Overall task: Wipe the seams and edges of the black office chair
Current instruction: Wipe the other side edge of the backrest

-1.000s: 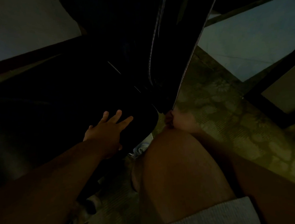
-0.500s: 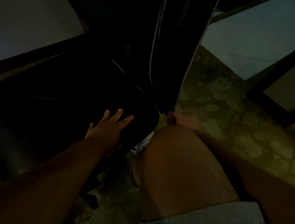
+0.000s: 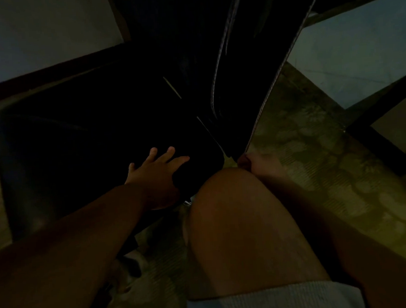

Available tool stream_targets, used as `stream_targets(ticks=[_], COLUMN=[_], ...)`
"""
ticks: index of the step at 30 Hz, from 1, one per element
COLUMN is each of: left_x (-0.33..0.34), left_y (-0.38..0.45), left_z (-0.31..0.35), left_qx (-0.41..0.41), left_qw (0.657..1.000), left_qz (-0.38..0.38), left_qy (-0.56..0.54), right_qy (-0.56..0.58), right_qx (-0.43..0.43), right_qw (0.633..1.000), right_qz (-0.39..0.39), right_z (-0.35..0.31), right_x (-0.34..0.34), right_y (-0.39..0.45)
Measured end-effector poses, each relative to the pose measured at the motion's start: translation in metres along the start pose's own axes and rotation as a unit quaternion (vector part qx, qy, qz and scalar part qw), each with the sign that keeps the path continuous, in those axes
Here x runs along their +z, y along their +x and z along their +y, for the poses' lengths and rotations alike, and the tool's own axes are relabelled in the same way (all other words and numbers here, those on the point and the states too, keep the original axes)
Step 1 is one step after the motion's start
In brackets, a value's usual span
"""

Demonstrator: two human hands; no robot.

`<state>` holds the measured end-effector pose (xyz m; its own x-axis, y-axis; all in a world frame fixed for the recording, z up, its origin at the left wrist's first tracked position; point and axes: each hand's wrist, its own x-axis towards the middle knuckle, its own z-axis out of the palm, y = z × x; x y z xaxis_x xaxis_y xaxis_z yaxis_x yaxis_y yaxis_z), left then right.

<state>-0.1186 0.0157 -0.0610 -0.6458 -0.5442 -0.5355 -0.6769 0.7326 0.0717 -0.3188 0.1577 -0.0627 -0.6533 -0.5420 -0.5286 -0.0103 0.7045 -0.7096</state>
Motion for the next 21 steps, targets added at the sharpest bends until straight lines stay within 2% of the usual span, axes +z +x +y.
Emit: stream_targets(ticks=[5,6,8,17,21], left_x=[-0.006,-0.006,-0.007,-0.052,-0.069], left_y=[0.017,0.02,0.024,0.009,0.012], left_z=[-0.014,-0.017,-0.019,0.002,0.022], left_qx=[0.038,0.042,0.045,0.008,-0.005], left_qw=[0.998,0.998,0.997,0.995,0.995], left_qz=[-0.039,-0.047,-0.062,-0.074,-0.097], left_qy=[-0.033,-0.03,-0.028,-0.059,-0.015], right_qy=[0.075,0.125,0.206,0.216,0.222], right_qx=[0.016,0.03,0.051,0.056,0.062], right_qw=[0.997,0.991,0.977,0.974,0.973], right_qz=[-0.028,-0.044,-0.028,0.023,-0.009], right_z=[0.0,0.0,0.0,-0.002,0.002], right_x=[0.0,0.002,0.003,0.005,0.004], right_y=[-0.014,-0.017,-0.02,-0.031,-0.033])
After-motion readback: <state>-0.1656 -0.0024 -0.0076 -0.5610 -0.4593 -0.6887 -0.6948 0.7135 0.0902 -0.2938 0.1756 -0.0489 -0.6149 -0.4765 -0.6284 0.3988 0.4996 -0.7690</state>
